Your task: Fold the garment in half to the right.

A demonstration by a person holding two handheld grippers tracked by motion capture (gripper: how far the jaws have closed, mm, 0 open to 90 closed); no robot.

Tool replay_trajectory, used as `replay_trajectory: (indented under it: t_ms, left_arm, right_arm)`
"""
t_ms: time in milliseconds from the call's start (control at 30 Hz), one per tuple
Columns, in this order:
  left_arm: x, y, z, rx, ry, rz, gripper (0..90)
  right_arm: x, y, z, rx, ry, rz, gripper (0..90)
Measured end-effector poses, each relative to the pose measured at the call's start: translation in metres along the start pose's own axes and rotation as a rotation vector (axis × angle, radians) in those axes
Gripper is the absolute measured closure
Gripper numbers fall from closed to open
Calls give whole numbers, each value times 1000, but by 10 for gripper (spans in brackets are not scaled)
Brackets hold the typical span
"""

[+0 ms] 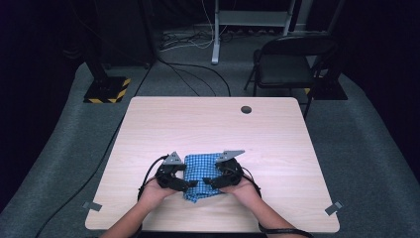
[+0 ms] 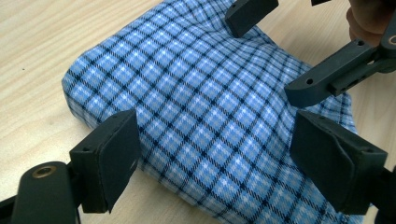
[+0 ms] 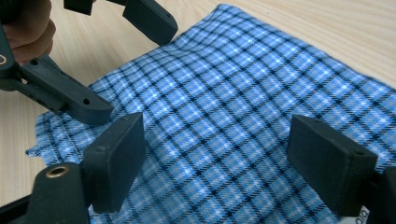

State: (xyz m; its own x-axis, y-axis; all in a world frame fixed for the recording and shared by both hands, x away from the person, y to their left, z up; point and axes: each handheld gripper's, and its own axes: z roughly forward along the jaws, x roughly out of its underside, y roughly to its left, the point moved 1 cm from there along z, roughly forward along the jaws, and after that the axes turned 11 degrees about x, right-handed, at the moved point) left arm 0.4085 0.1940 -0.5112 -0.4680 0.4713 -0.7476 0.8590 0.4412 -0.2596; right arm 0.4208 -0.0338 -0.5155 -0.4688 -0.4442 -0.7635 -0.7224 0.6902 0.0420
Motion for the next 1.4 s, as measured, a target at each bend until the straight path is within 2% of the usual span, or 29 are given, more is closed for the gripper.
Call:
replay_trajectory:
  t_ms: [200, 367, 633, 833, 1033, 1167, 1400]
  left_arm:
    - [2, 0, 2, -7, 0, -11, 150]
    - [1, -7, -4, -18, -9, 5, 158]
    - [-1, -18, -11, -13, -30, 23, 160]
    - [-2, -21, -3, 1, -13, 35, 160]
    - [-2, -20, 2, 8, -14, 32, 159]
    - [-1, -20, 4, 8, -14, 32, 159]
    - [1, -20, 6, 6, -15, 30, 159]
  right_arm:
    - [3, 0, 1, 5, 6, -16, 181]
    - [3, 1, -2, 18, 9, -31, 186]
    - [-16, 0, -19, 20, -70, -17, 195]
    - [-27, 0, -5, 28, -68, -12, 196]
    - [-21, -1, 12, 44, -17, -17, 196]
    - [-17, -4, 14, 37, -16, 8, 194]
    - [-14, -6, 13, 37, -14, 11, 194]
